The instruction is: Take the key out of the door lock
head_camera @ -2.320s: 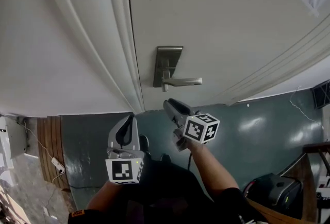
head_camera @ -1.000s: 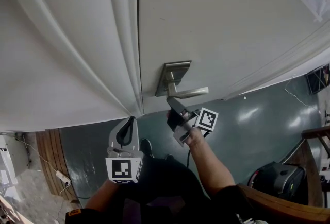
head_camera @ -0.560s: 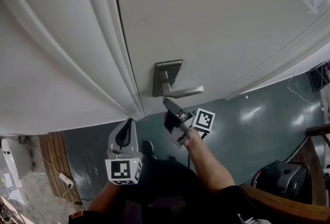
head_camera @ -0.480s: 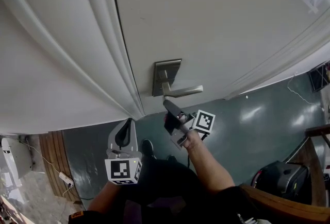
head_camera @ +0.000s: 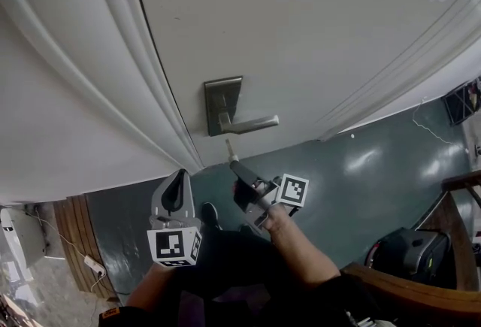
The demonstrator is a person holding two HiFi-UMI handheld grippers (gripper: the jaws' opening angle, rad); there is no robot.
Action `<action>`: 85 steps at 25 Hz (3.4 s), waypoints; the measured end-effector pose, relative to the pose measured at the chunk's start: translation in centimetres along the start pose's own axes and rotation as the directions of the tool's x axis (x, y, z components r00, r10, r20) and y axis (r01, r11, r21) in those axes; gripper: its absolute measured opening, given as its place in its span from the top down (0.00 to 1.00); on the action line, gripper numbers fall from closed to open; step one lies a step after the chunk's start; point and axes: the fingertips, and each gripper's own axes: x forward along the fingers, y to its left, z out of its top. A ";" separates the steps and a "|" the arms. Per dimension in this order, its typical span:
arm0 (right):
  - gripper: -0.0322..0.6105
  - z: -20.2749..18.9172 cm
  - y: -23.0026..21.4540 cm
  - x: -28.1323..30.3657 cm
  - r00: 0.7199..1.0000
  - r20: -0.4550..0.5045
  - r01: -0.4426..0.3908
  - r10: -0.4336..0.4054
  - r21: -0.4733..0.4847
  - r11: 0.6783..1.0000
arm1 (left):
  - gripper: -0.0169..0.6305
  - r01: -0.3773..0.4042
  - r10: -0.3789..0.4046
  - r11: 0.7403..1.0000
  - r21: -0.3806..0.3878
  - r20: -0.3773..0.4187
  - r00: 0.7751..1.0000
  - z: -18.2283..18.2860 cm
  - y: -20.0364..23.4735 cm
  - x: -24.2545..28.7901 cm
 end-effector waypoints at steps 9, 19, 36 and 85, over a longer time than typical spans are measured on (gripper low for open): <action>0.93 -1.3 4.7 -5.1 0.999 0.005 -0.049 0.050 -0.065 0.997 | 0.95 0.000 0.000 1.000 0.022 0.017 1.000 0.5 -3.8 -1.1; 0.93 -1.9 7.1 -11.7 0.997 -0.032 -0.076 0.073 -0.102 0.992 | 0.95 -0.114 0.114 0.993 -0.001 -0.047 0.992 -2.2 -9.4 -5.6; 0.93 -5.9 7.1 -18.2 0.993 -0.101 -0.067 0.056 -0.111 0.992 | 0.95 -0.255 0.257 0.966 0.036 -0.089 0.962 -4.0 -13.0 -15.1; 0.93 -23.0 10.6 -34.8 0.998 -0.055 0.000 -0.013 -0.223 0.975 | 0.95 -0.176 0.176 0.984 0.002 0.018 0.984 -5.6 -21.6 -33.3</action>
